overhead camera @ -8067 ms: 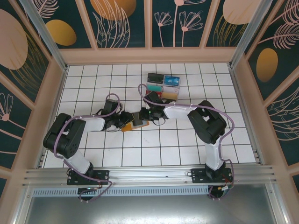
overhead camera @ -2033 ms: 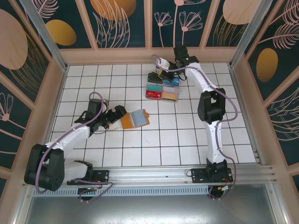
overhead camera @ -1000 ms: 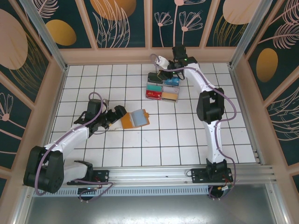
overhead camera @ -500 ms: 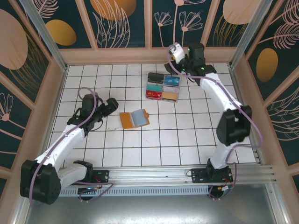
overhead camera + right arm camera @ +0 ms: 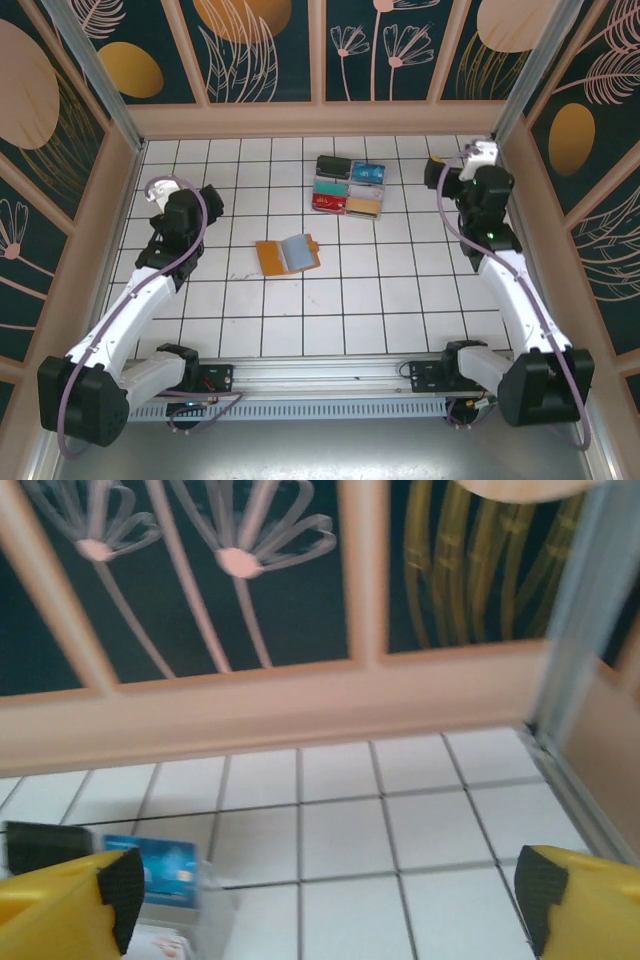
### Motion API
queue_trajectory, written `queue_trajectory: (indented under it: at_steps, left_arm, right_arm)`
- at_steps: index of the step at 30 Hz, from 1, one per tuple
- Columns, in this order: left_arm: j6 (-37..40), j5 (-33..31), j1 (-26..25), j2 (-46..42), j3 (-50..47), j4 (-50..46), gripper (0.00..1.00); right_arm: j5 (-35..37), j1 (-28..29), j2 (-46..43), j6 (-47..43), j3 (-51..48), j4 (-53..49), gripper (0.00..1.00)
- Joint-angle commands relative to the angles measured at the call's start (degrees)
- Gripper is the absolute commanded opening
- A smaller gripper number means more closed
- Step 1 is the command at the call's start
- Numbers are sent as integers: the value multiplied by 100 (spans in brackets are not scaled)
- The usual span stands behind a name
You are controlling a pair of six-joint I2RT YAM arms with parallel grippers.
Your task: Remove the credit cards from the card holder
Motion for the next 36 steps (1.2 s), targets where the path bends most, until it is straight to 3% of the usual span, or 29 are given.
queue_trajectory:
  at_steps: [1,6,11,18,25,31,36]
  left_arm:
    - [682,-1021,40,-34,-367,892,99]
    - [1167,-1708,68,104,-999,1913,99]
    - [1671,-1754,212,289,-1768,3328,99]
    - [2517,-1226,451,1275,-2290,5164,99]
    - [2978,-195,620,2009,-2686,6984,99]
    - [2895,473,853,2323,-3198,8048,99]
    - [2885,761,927,2308,-3303,8207,99]
  right_arm:
    - [644,-288,-261,645,-567,408,99]
    - [1014,-589,-379,792,-1629,1246,99]
    - [1428,-715,-318,711,-2669,2597,99]
    - [1453,-766,562,748,-3351,4131,99]
    - [599,-765,1433,383,-3358,5000,99]
    - [-36,-757,1931,325,-3695,6167,99]
    - [-333,-739,2279,216,-3797,6689,99]
